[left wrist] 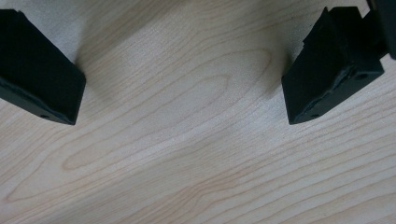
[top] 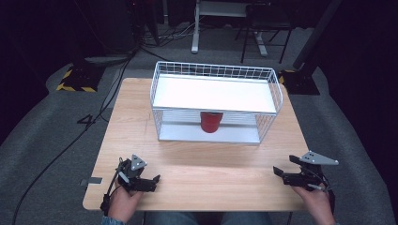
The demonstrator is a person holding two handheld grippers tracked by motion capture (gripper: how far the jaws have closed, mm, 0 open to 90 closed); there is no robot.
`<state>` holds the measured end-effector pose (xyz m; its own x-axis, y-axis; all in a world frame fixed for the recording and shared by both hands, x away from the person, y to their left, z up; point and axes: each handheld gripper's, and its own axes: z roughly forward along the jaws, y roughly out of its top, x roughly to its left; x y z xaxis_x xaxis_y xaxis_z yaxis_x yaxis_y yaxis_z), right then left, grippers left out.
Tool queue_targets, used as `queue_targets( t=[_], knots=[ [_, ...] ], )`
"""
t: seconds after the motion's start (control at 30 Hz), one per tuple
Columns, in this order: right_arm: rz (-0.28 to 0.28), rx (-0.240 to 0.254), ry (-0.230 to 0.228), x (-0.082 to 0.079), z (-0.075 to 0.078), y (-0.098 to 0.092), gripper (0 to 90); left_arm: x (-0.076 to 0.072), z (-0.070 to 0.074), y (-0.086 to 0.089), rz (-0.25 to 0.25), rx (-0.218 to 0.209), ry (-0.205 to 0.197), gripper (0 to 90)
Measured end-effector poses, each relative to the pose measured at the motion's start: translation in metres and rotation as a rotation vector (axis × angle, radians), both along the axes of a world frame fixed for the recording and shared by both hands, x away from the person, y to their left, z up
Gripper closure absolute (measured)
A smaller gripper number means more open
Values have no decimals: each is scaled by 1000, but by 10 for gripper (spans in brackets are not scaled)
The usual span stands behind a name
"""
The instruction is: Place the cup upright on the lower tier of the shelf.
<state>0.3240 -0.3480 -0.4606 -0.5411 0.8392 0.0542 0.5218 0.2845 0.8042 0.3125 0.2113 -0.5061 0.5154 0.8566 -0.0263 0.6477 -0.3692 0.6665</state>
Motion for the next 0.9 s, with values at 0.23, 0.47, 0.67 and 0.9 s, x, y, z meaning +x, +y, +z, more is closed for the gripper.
queue_targets(
  t=[0.23,0.47,0.67,0.9],
  knots=[
    [-34,6,28,-4,-23,-8,116,0,0,0,0,0,0,2],
    [-31,-46,43,-5,-32,-7,116,0,0,0,0,0,1,2],
    [-36,-70,65,-4,-37,-5,118,0,0,0,2,0,2,1],
    [-35,-96,70,-4,-44,-5,131,1,0,-1,1,-1,3,1]
  ],
)
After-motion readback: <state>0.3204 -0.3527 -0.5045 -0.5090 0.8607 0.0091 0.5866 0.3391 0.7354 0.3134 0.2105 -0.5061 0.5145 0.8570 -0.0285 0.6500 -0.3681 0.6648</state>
